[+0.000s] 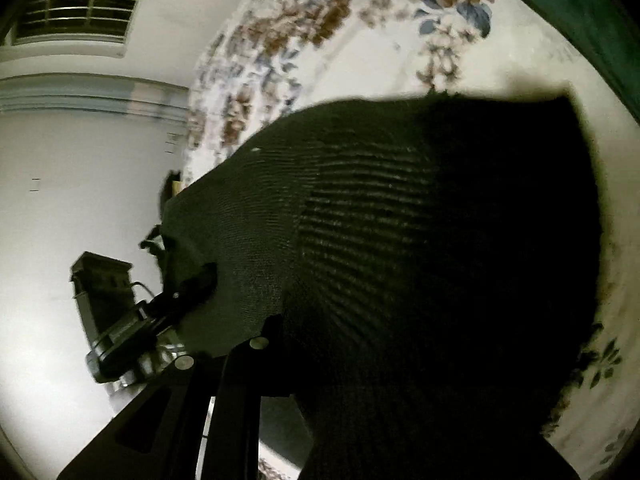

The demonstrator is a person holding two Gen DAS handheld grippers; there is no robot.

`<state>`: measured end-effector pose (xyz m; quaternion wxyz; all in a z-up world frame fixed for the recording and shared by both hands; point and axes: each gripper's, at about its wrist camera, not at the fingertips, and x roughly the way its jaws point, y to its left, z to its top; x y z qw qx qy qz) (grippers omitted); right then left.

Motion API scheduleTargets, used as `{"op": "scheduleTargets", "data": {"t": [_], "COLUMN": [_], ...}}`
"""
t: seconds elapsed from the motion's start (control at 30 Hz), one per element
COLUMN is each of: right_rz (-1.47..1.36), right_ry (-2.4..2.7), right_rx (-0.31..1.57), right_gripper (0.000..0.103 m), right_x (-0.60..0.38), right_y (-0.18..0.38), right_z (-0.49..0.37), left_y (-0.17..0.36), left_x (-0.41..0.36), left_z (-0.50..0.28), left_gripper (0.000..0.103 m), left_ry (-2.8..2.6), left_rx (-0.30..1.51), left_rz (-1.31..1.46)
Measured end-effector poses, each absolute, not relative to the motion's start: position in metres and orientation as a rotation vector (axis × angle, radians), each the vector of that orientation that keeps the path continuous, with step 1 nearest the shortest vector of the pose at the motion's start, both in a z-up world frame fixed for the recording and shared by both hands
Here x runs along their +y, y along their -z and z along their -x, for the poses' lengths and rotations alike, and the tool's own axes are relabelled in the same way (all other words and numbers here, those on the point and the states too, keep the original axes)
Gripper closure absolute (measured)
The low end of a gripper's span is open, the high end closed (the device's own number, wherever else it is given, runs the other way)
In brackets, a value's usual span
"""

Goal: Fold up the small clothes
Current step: 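Release the stack and lift both tools away from it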

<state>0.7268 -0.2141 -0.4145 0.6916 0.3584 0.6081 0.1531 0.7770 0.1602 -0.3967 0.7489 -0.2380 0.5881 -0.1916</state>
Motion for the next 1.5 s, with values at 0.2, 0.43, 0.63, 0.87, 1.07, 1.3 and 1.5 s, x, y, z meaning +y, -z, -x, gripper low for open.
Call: {"op": "scheduleTargets", "data": {"t": [0.2, 0.43, 0.63, 0.87, 1.07, 1.3, 1.5], "right_rz": [-0.626, -0.309, -0.153, -0.093, -0.047, -0.015, -0.023], "right_ry": [-0.219, -0.028, 0.144, 0.181, 0.209, 0.243, 0.24], "right_rx": [1.408, 1.319, 1.278, 1.221, 1.126, 1.002, 0.908], "right_gripper": [0.061, 0.0, 0.0, 0.0, 0.0, 0.0, 0.0], "right_x": [-0.199, -0.188, -0.187, -0.18, -0.174, -0.167, -0.162], "right_y": [0.41, 0.344, 0.314, 0.272, 0.2, 0.109, 0.031], "right_z": [-0.751, -0.731, -0.662, -0.595, -0.529, -0.44, -0.364], "left_y": [0.387, 0.348, 0.333, 0.307, 0.248, 0.176, 0.123], "left_x": [0.17, 0.145, 0.118, 0.103, 0.099, 0.091, 0.083], "left_z": [-0.769, -0.745, -0.698, -0.635, -0.575, -0.504, -0.445], "left_gripper": [0.076, 0.018, 0.003, 0.003, 0.003, 0.003, 0.003], "left_ry": [0.359, 0.191, 0.123, 0.047, 0.014, 0.015, 0.029], "left_rx": [1.258, 1.153, 1.129, 1.13, 1.056, 0.978, 0.92], "left_rz": [0.513, 0.244, 0.164, 0.069, 0.033, -0.013, -0.019]}}
